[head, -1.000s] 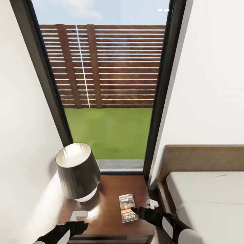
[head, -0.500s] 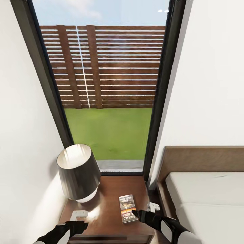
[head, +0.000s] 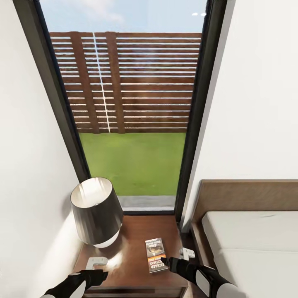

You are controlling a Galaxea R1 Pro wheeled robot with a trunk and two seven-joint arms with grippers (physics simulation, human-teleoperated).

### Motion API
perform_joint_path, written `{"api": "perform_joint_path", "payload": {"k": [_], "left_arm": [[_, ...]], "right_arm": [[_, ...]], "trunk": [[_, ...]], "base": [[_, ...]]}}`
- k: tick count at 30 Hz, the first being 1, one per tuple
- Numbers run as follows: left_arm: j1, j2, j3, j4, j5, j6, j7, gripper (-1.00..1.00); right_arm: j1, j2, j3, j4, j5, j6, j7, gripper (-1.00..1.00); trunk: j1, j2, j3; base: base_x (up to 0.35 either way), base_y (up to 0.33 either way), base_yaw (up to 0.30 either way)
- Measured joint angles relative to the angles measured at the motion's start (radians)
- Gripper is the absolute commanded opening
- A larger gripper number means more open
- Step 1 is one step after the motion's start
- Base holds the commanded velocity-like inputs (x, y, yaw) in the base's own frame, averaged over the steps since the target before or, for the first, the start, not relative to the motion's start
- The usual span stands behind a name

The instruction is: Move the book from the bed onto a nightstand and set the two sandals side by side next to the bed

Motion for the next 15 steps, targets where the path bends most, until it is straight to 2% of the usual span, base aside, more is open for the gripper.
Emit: {"api": "perform_joint_path", "payload": {"k": [15], "left_arm": [[0.000, -0.001, 0.000, 0.000, 0.000, 0.000, 0.000, 1.00]], "right_arm": [[0.001, -0.001, -0.001, 0.016, 0.000, -0.001, -0.003, 1.00]], "trunk": [[-0.058, 0.105, 0.047]], "base": [[0.000, 0.000, 0.000]]}}
